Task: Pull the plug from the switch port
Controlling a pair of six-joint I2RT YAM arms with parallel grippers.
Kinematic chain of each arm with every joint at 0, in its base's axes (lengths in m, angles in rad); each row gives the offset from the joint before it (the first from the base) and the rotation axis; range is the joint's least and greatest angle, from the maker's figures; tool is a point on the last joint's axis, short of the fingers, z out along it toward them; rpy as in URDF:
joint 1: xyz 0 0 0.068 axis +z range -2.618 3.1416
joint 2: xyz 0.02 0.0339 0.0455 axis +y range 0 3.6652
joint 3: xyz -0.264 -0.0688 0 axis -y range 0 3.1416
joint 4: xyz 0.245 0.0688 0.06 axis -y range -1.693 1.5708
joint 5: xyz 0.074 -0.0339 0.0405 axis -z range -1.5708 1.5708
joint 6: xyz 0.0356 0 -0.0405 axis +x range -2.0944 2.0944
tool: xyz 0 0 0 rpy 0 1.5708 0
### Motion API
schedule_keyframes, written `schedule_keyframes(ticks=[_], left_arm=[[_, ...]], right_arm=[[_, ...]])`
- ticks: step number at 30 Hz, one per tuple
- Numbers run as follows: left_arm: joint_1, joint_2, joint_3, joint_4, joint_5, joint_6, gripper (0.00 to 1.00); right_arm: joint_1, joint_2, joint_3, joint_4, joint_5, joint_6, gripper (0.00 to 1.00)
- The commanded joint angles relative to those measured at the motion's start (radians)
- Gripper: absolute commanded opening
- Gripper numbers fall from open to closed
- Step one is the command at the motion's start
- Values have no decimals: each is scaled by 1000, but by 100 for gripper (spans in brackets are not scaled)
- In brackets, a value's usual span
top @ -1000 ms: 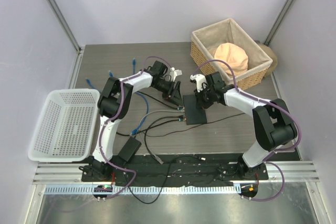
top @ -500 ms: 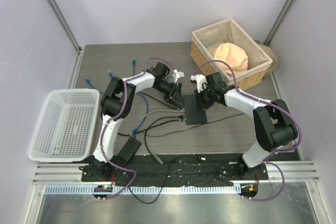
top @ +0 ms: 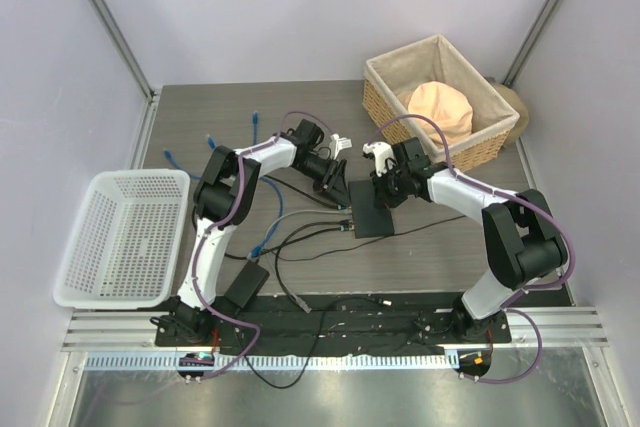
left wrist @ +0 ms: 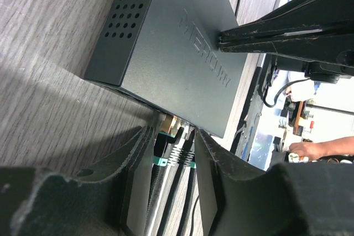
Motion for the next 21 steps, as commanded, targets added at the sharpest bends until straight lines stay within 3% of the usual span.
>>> schedule_keyframes(ticks=[1, 9, 14, 21], left_arm=[[-19, 31, 7, -37, -93, 30, 38], [-30, 35, 3, -37, -155, 30, 29], [-48, 22, 9, -48, -311, -13, 23], [-50, 18, 24, -66, -364, -32, 1]], right_arm=[[-6, 19, -29, -73, 42, -17, 1], [-6, 24, -26, -70, 39, -17, 1], [-6, 27, -26, -70, 40, -14, 1], [-7, 30, -24, -68, 37, -16, 1]])
